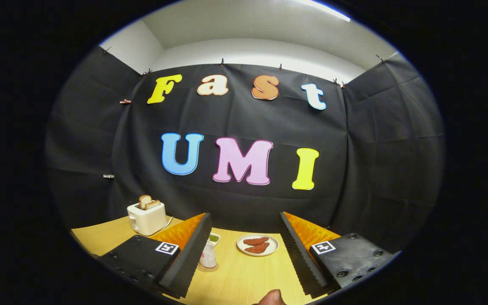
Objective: Take the bottle from table, then pour the juice into the cup, finally place the bottle on the coaster
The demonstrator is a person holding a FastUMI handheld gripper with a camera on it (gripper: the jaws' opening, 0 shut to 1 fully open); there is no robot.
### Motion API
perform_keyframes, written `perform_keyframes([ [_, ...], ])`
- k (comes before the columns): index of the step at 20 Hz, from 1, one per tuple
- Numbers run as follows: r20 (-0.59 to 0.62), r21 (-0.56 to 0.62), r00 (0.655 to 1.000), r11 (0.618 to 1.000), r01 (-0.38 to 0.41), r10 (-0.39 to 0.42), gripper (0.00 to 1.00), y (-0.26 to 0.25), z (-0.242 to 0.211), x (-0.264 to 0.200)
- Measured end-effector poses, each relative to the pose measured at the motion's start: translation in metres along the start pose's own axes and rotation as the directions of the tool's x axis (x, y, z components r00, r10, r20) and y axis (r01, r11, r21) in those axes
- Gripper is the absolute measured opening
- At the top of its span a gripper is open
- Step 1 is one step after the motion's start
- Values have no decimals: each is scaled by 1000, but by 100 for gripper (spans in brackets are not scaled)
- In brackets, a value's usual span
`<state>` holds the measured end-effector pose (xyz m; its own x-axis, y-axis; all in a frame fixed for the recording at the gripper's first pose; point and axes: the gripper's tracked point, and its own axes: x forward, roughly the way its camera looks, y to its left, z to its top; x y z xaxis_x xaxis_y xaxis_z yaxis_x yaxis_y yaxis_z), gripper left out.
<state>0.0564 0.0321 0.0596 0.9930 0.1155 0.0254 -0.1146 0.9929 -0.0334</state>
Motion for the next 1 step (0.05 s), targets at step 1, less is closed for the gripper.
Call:
perform_keyframes([
  [1,13,-4,1000,1000,5,-5,97,-1,7,-2],
])
